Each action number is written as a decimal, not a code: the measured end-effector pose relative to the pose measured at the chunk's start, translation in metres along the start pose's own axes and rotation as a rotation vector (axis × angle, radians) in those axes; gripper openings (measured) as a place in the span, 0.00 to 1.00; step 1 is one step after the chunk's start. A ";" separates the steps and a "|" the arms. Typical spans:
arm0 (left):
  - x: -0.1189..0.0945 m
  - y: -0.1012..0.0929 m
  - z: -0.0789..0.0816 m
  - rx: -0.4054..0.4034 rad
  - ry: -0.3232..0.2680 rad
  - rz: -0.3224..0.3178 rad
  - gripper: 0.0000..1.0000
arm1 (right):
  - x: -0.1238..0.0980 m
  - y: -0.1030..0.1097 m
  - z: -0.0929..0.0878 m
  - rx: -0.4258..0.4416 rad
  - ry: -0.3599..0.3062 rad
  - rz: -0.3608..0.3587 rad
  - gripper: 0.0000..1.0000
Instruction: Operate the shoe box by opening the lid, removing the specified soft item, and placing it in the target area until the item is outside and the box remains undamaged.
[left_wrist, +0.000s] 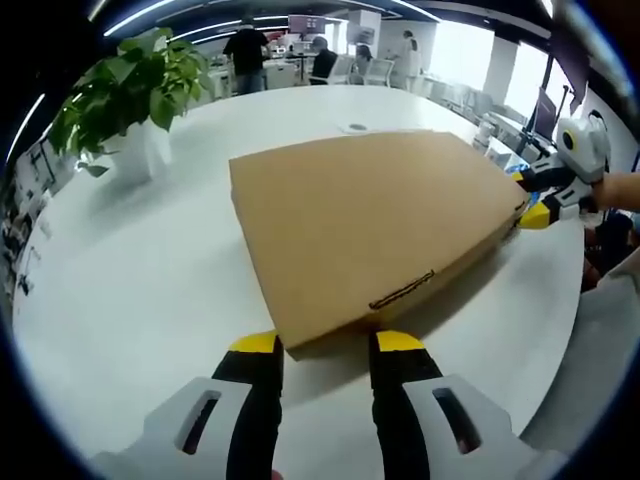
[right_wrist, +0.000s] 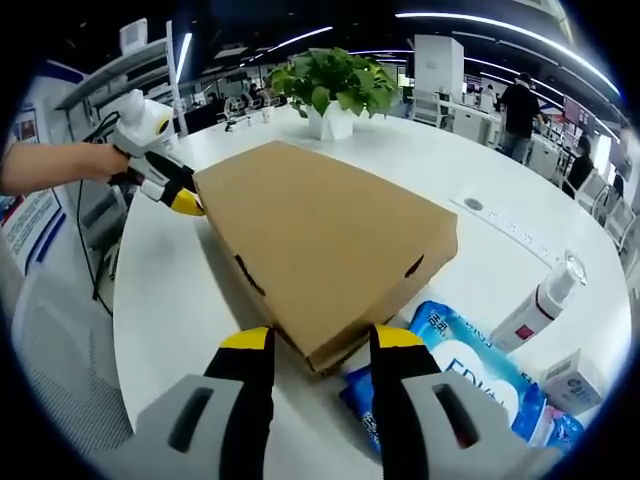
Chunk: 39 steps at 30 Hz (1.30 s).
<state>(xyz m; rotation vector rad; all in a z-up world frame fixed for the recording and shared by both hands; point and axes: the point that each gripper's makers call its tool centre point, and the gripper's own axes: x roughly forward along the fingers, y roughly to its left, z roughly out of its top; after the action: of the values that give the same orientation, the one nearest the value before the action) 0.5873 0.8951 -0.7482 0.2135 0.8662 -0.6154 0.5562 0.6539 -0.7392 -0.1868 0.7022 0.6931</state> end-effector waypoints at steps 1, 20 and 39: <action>0.000 0.000 0.000 0.001 0.000 0.000 0.33 | 0.000 0.000 0.000 0.002 0.000 -0.001 0.35; 0.001 -0.001 0.002 -0.010 -0.006 -0.002 0.36 | 0.001 -0.004 0.000 0.009 -0.001 -0.001 0.36; -0.022 -0.002 -0.003 -0.011 -0.053 0.034 0.46 | -0.027 0.001 -0.007 0.030 -0.044 -0.025 0.36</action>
<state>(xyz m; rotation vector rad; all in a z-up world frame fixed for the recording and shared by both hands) 0.5734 0.9043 -0.7328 0.2008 0.8130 -0.5825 0.5367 0.6372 -0.7271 -0.1525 0.6665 0.6602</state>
